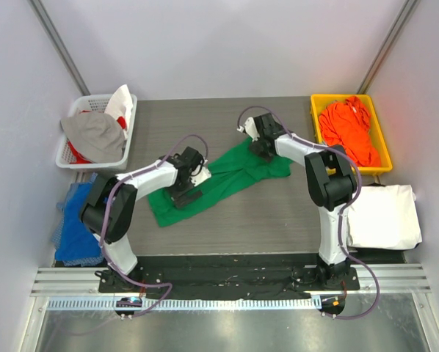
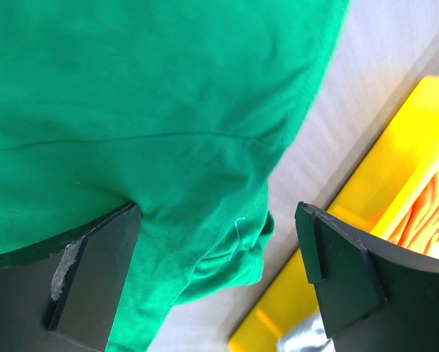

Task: Fold and stack the t-shirts
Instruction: Fold the tshirt

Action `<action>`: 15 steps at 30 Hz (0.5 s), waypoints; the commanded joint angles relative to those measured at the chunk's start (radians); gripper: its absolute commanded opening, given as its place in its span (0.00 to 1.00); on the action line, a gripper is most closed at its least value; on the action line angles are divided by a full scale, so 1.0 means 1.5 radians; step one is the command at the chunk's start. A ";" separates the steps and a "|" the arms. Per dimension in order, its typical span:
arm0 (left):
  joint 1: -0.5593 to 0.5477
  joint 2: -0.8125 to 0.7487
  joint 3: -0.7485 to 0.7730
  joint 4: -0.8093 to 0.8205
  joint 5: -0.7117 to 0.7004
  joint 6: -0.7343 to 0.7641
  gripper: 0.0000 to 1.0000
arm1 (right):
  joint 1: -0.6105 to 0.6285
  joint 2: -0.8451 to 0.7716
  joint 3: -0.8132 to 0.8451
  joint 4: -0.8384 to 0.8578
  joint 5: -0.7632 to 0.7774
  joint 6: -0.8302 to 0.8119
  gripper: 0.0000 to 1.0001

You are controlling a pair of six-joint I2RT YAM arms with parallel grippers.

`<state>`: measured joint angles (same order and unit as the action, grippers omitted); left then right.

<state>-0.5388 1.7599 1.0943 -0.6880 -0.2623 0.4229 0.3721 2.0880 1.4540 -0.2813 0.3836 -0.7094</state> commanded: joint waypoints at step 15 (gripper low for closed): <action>-0.218 0.075 0.029 -0.094 0.058 -0.055 1.00 | -0.018 0.195 0.176 -0.019 -0.073 -0.005 1.00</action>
<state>-0.8070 1.7996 1.1339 -0.7689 -0.2996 0.3950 0.3660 2.2654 1.7134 -0.2470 0.3397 -0.7132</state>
